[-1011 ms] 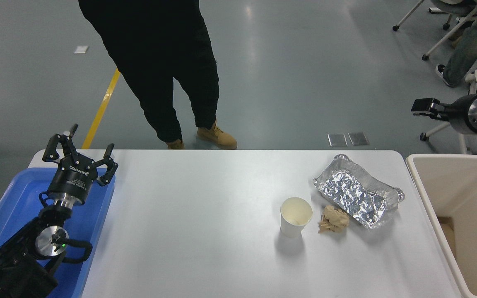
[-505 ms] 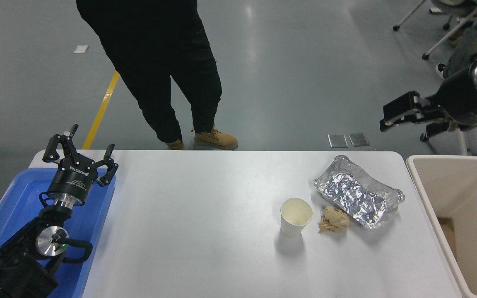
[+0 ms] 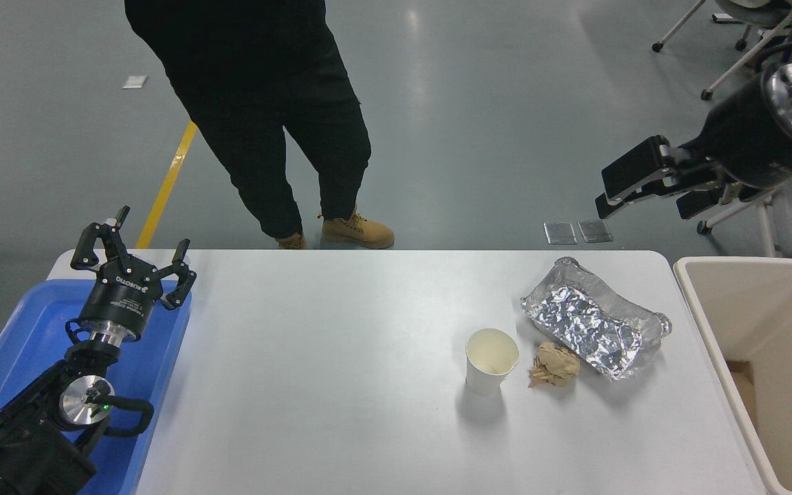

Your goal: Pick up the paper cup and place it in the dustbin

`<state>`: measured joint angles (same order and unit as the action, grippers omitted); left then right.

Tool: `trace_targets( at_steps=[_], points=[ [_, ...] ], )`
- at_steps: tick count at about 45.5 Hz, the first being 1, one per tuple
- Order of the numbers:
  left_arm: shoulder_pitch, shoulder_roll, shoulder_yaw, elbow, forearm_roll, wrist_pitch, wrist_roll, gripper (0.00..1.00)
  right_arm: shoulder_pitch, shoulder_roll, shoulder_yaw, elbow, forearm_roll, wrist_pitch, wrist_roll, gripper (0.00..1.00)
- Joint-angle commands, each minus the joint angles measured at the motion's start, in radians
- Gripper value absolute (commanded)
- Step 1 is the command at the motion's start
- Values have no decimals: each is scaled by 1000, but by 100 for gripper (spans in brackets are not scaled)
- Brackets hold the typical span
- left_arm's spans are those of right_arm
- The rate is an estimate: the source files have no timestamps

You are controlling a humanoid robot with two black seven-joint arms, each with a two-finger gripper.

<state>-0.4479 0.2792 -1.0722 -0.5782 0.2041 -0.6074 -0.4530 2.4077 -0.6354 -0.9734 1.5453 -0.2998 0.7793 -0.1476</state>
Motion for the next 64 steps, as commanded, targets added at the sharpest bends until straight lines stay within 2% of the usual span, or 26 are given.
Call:
trace_targets(
  at_steps=[1,12,22,49,64],
  points=[
    [0,0,0,1,0,0,-1,98,-131,51,19,-5,2,-38,-3,100],
    [0,0,0,0,0,0,-1,98,-433,200,105,-77,4,-209,-7,100],
    [0,0,0,1,0,0,-1,98,-674,284,189,-257,4,-273,-7,100],
    [0,0,0,0,0,0,-1,98,-940,385,292,-447,2,-331,-6,100],
    [0,0,0,1,0,0,-1,98,-1019,427,297,-550,4,-413,-7,100]
  ],
)
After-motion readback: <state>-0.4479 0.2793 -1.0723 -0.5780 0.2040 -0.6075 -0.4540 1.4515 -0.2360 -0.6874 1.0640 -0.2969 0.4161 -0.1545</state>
